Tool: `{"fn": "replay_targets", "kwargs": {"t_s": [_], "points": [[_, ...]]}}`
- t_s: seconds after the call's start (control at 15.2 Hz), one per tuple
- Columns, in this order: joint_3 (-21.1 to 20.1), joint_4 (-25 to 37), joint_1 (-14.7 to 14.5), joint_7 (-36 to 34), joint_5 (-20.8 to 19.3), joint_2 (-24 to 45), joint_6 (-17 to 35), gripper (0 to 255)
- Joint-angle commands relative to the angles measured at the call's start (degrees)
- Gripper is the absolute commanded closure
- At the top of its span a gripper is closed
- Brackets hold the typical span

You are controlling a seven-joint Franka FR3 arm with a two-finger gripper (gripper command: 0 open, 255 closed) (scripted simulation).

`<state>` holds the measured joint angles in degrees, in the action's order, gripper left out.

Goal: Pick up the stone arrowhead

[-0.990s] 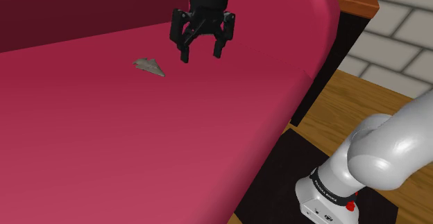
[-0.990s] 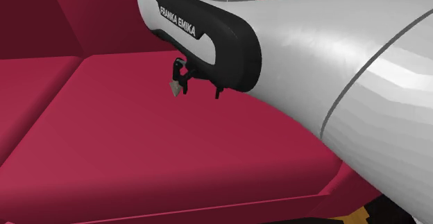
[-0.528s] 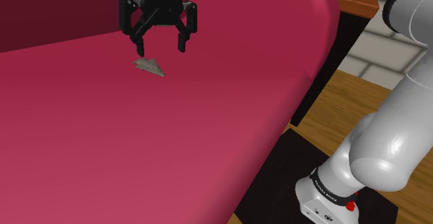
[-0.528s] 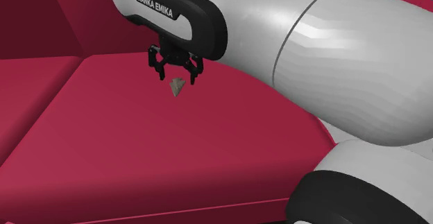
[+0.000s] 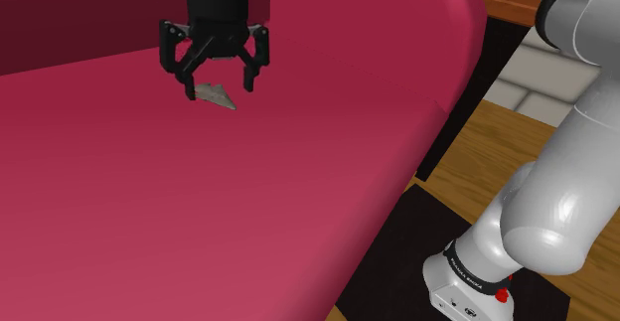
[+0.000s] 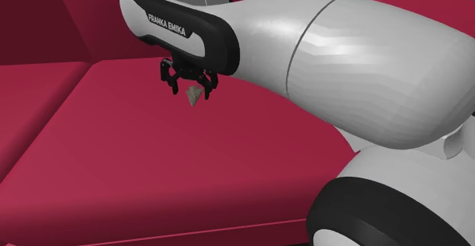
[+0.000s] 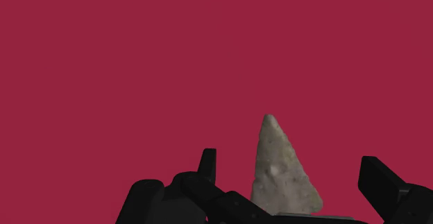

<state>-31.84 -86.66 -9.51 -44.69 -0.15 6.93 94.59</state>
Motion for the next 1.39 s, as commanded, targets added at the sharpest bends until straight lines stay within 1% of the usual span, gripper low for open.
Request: {"fn": "replay_targets", "kwargs": {"t_s": [0.0,0.07,0.13,0.73,1.32], "points": [[0.05,-1.56,0.14,0.16,0.23,-0.41,1.23,0],[0.05,-1.57,0.14,0.16,0.23,-0.42,1.24,0],[0.06,-1.48,0.14,0.17,0.19,-0.34,1.21,255],[0.05,-1.56,0.14,0.16,0.23,-0.41,1.23,255],[-0.33,8.29,-0.85,-0.96,-1.13,2.00,-6.52,255]]}}
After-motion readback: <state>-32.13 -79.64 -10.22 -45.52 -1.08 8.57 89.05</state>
